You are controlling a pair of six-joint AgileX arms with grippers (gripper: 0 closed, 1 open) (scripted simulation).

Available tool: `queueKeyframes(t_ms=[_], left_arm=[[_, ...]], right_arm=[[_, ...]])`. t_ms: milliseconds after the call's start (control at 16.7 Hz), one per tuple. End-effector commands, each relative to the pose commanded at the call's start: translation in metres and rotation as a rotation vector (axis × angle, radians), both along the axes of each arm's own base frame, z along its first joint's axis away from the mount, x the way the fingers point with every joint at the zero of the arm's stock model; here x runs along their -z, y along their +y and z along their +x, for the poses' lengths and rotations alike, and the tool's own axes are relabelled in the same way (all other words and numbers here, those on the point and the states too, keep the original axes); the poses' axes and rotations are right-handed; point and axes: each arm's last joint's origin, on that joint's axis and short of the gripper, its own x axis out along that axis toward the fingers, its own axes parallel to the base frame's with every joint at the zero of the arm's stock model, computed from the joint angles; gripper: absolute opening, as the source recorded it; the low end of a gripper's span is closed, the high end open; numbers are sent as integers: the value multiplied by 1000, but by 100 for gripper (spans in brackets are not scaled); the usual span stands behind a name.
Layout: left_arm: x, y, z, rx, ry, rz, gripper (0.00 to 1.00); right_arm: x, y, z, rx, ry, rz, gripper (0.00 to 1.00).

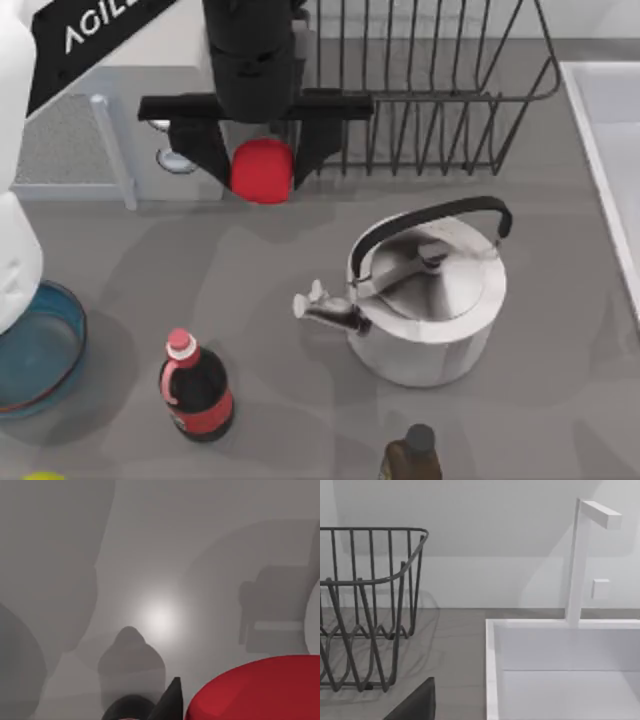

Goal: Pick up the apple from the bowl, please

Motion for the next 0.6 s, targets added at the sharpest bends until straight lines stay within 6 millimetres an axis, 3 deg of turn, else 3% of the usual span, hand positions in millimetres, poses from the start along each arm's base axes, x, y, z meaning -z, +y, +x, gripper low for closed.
queueKeyframes(t_ms=[240, 600], left_arm=[[17, 1, 4, -7, 18, 15, 0], [76, 7, 10, -28, 34, 34, 0]], right_arm=[[0, 0, 0, 0, 0, 0, 100], [0, 0, 0, 0, 0, 0, 100]])
